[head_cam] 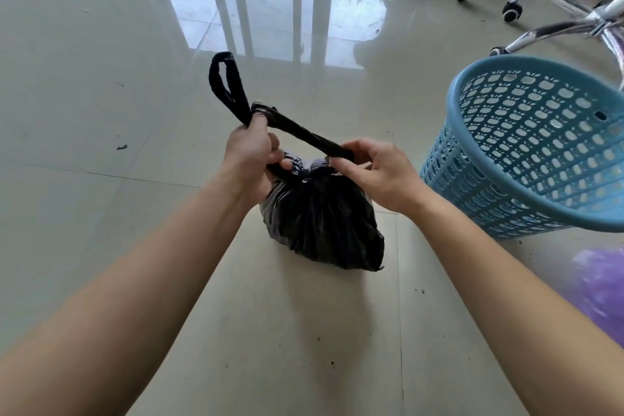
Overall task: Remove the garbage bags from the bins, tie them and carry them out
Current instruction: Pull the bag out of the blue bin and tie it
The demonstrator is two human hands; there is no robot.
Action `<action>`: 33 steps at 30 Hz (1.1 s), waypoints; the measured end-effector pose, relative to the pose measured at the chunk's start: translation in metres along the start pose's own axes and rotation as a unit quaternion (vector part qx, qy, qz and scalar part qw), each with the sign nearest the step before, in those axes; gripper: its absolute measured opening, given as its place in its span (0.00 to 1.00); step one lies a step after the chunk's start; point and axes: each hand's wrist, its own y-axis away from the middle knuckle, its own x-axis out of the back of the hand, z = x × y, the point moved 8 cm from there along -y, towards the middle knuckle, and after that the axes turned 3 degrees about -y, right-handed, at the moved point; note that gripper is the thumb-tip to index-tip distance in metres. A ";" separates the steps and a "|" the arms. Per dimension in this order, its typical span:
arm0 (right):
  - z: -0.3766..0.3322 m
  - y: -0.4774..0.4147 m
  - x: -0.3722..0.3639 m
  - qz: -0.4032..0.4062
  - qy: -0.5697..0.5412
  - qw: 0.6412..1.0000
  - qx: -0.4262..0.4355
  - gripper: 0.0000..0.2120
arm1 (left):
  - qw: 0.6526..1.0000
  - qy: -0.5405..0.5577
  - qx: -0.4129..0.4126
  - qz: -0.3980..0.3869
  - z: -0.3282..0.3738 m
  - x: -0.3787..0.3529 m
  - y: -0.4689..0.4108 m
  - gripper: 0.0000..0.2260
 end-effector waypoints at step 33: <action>-0.044 -0.019 0.011 -0.015 -0.317 0.946 -0.060 0.10 | 0.878 -0.296 -0.013 -0.375 -0.012 -0.051 0.058 0.22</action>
